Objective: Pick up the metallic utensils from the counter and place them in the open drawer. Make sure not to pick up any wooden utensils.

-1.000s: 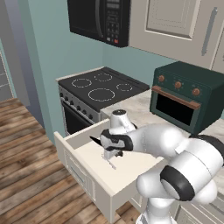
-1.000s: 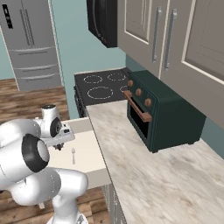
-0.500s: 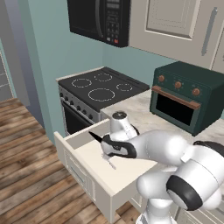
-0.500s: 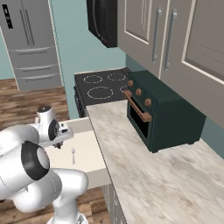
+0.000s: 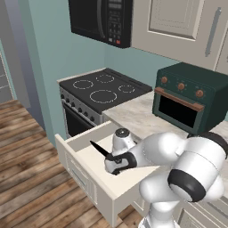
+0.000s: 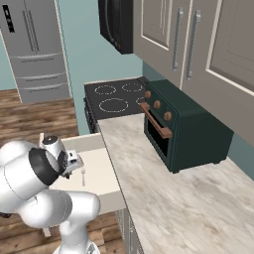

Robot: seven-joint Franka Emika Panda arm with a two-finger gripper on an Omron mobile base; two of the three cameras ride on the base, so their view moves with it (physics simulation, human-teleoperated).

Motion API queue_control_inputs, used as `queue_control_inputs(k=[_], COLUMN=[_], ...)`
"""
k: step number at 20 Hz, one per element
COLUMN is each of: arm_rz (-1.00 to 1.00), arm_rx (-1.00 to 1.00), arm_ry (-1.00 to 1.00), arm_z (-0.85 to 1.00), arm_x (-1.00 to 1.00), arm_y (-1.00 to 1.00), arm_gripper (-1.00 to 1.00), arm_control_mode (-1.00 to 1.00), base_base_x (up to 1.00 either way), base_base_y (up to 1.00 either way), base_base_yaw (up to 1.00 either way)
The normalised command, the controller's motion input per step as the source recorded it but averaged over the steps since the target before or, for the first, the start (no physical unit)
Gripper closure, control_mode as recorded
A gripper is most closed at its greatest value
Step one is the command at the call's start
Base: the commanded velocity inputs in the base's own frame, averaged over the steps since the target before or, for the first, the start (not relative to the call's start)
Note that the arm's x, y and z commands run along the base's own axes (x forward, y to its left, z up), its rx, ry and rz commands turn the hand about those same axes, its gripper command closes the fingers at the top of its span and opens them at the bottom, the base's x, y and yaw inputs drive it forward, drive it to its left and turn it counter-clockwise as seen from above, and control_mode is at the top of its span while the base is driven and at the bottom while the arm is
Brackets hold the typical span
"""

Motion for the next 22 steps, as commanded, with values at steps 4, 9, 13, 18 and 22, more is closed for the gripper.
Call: queue_control_inputs(k=[4, 9, 13, 18, 22], arm_rz=[0.00, 0.00, 0.00, 0.00, 0.00], arm_rx=[0.01, 0.01, 0.00, 0.00, 0.00], arm_ry=[0.00, 0.00, 0.00, 0.00, 0.00], arm_z=[-0.19, -0.03, -0.01, -0.21, -0.32], arm_x=[0.00, 0.00, 0.00, 0.00, 0.04], arm_y=[0.05, 0.00, 0.00, 0.00, 0.00], arm_gripper=[1.00, 1.00, 1.00, 1.00, 1.00], arm_control_mode=[-1.00, -1.00, -1.00, -1.00, -1.00], base_base_x=[0.00, 0.00, 0.00, 0.00, 0.00], base_base_y=[0.00, 0.00, 0.00, 0.00, 0.00], base_base_yaw=[0.00, 0.00, 0.00, 0.00, 0.00])
